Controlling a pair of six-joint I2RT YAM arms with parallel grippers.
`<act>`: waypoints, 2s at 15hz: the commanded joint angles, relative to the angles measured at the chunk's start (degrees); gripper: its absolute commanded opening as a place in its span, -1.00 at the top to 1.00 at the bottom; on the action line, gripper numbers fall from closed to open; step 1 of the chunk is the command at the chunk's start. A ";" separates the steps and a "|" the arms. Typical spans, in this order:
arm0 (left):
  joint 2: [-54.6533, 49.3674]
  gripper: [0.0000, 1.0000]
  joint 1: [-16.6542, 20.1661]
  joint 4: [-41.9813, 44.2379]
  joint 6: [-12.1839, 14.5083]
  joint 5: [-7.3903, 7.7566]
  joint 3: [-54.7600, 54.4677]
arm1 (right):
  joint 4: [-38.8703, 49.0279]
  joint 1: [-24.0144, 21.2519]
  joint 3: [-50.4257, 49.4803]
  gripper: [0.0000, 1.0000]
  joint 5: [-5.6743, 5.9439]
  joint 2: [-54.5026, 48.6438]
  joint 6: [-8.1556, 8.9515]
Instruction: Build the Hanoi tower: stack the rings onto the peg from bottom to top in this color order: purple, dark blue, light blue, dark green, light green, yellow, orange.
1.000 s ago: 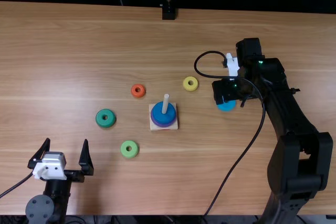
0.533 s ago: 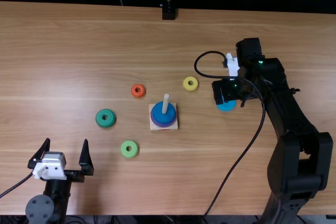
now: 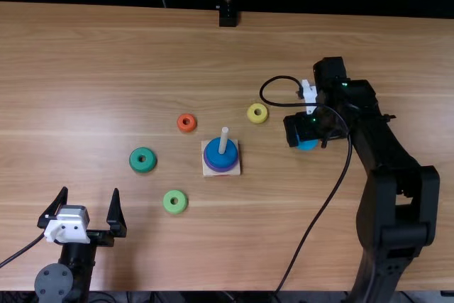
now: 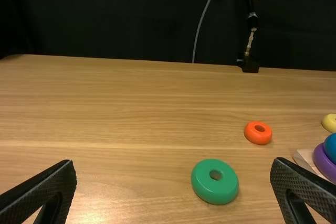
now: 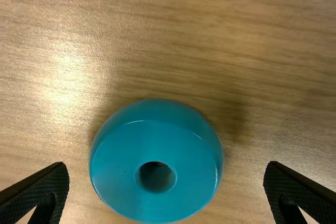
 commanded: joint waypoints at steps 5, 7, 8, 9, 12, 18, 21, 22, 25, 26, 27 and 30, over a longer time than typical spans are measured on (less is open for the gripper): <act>-0.89 -1.00 -0.29 -1.54 0.29 -0.69 -0.58 | -0.77 0.96 0.64 -1.00 1.46 1.47 0.27; -0.89 -1.00 -0.29 -1.54 0.29 -0.69 -0.58 | -0.67 1.14 0.64 -1.00 1.57 1.56 0.27; -0.89 -1.00 -0.29 -1.54 0.29 -0.69 -0.58 | -0.67 1.14 0.64 -1.00 1.57 1.65 0.38; -0.89 -1.00 -0.29 -1.54 0.29 -0.69 -0.58 | -0.67 1.14 0.64 -1.00 1.57 1.65 0.38; -0.89 -1.00 -0.29 -1.54 0.29 -0.69 -0.58 | -0.67 1.32 0.37 -1.00 1.67 2.00 0.38; -0.89 -1.00 -0.29 -1.54 0.29 -0.69 -0.58 | -0.99 1.58 -0.51 1.00 1.57 2.44 0.38; -0.89 -1.00 -0.29 -1.54 0.29 -0.69 -0.58 | -0.99 1.49 -0.33 1.00 1.36 2.44 0.48; -0.89 -1.00 -0.29 -1.54 0.29 -0.69 -0.58 | -0.99 1.40 0.02 1.00 1.36 2.44 0.48; -0.89 -1.00 -0.29 -1.54 0.29 -0.69 -0.58 | -0.88 1.58 0.64 1.00 1.36 1.91 0.48; -0.89 -1.00 -0.29 -1.54 0.29 -0.69 -0.58 | -0.88 1.67 0.64 1.00 1.36 1.83 0.48; -0.89 -1.00 -0.29 -1.54 0.29 -0.69 -0.58 | -1.09 1.67 0.99 1.00 1.36 1.74 0.48; -0.89 -1.00 -0.29 -1.54 0.29 -0.69 -0.58 | -5.63 3.69 3.27 1.00 1.36 -0.20 0.27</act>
